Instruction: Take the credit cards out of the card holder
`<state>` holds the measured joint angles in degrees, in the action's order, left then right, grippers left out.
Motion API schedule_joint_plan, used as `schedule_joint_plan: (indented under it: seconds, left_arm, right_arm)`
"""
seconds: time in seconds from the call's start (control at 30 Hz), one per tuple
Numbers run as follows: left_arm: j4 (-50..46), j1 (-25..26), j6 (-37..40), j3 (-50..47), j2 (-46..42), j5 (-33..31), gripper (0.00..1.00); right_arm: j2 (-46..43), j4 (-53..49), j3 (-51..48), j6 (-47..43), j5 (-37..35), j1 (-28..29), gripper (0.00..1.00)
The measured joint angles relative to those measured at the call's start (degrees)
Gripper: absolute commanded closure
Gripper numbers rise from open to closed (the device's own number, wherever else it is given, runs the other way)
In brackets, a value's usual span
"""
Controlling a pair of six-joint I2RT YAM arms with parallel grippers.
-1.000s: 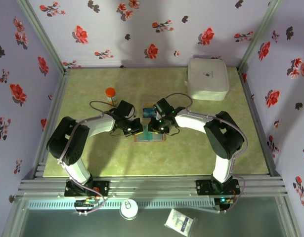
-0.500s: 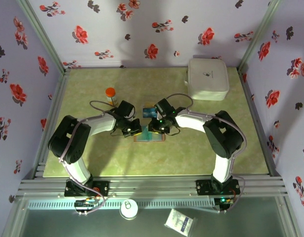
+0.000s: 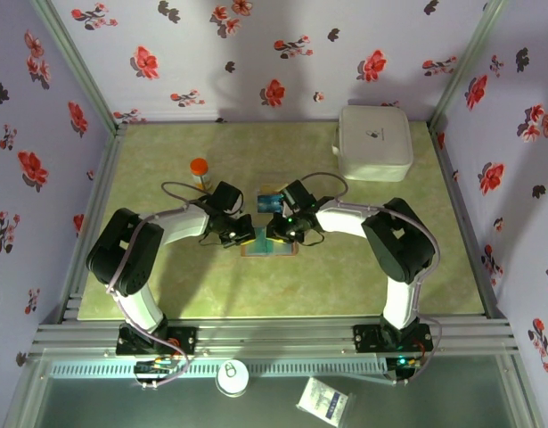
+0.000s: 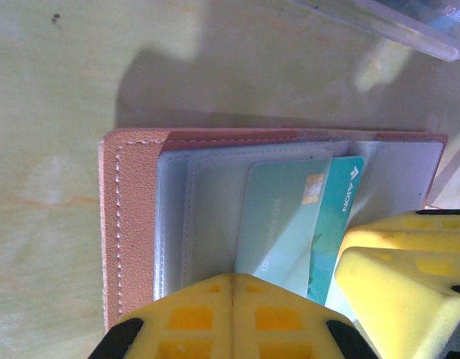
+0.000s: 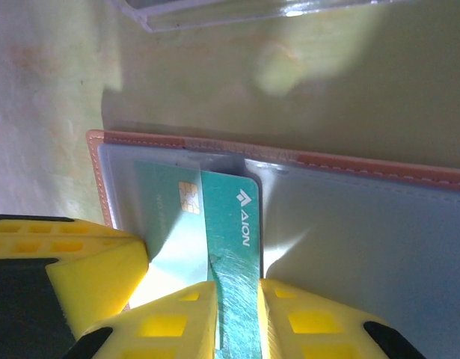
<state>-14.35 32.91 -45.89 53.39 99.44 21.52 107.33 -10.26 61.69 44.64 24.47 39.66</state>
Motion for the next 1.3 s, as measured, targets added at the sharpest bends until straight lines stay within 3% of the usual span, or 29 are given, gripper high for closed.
schedule_joint_plan:
  seconds: [0.77, 1.3]
  left_arm:
    - [-0.09, 0.00, -0.02, 0.00, 0.00, -0.15, 1.00]
    - [-0.74, 0.00, -0.02, 0.15, -0.02, -0.50, 1.00]
  right_arm:
    - [0.07, -1.07, -0.07, -0.07, -0.55, -0.02, 0.75]
    - [-1.46, 9.46, -5.60, 3.39, 3.87, -0.98, 0.83]
